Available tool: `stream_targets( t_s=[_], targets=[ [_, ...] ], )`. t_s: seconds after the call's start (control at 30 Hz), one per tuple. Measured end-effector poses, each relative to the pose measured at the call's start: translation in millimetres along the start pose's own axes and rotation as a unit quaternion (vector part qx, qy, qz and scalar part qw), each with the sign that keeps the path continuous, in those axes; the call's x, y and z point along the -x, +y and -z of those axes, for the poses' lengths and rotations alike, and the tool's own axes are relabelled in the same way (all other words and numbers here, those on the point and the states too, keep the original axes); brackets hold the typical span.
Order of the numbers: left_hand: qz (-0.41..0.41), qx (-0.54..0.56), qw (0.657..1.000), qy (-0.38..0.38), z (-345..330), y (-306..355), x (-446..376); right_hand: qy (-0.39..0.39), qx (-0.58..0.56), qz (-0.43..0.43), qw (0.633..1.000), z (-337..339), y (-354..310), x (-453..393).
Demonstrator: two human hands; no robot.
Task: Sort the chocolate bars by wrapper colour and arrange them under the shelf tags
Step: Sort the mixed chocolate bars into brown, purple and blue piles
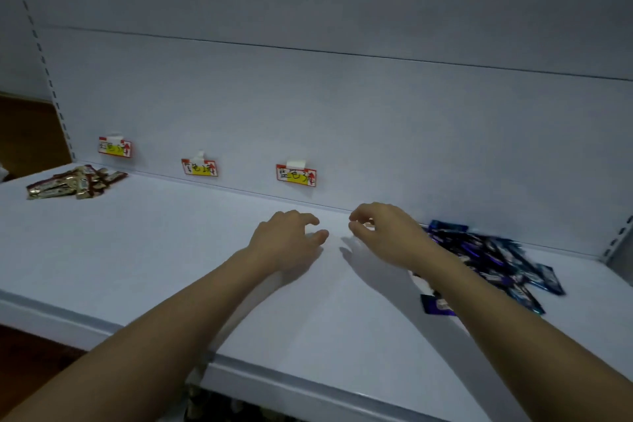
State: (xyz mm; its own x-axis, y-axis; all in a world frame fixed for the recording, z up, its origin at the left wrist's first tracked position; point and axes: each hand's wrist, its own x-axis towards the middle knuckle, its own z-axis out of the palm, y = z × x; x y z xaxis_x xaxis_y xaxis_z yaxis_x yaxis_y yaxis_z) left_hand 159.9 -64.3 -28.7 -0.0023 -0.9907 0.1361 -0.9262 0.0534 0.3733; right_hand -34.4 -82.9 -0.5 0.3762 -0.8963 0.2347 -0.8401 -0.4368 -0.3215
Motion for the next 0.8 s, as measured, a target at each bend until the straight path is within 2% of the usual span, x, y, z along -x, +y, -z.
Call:
stream_targets(
  t_s=[0.13,0.27,0.47,0.53,0.63,0.8],
  targets=[
    [-0.013,0.061,0.998,-0.01,-25,64,-20,0.008,-0.003,-0.054,0.999,34,67,22],
    [-0.014,0.102,0.994,0.027,-52,101,-49,0.026,0.023,-0.084,0.996,43,105,12],
    [-0.009,0.072,0.995,0.071,-78,108,-82,-0.005,0.061,-0.065,0.996,20,110,-31],
    [-0.015,0.054,0.996,0.064,-82,103,-88,-0.02,0.087,-0.056,0.994,11,110,-41],
    [-0.007,0.093,0.995,0.041,-80,95,-96,-0.04,0.124,-0.05,0.99,4,111,-50],
    [0.011,0.119,0.993,-0.003,-74,98,-98,-0.075,0.127,-0.067,0.987,3,108,-53]
  ],
)
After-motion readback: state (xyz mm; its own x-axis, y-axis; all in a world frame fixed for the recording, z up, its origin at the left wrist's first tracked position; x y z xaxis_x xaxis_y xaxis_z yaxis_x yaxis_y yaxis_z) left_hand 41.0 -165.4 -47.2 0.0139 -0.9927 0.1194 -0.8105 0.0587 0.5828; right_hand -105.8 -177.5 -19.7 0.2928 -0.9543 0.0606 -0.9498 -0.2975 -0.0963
